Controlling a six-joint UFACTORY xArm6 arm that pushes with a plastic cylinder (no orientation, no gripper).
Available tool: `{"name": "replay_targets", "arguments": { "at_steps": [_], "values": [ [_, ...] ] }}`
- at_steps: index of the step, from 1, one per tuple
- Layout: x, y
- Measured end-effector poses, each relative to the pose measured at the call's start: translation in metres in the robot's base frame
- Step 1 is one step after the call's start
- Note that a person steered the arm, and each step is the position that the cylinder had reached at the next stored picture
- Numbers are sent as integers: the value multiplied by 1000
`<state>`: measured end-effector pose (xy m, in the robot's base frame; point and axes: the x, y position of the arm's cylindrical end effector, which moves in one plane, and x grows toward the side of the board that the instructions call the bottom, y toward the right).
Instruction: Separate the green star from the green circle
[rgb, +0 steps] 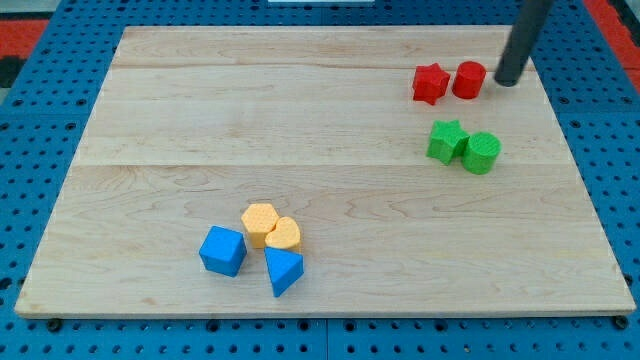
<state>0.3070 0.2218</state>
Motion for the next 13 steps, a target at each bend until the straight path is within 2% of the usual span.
{"name": "replay_targets", "arguments": {
  "at_steps": [1, 2, 3, 6, 7, 8, 9, 10, 11, 12, 13],
  "values": [
    [-35, -23],
    [-34, -57],
    [-45, -64],
    [-97, -119],
    [-104, -70],
    [-102, -20],
    [-62, 12],
    [12, 12],
    [46, -23],
    [47, -11],
    [21, 10]
  ]
}}
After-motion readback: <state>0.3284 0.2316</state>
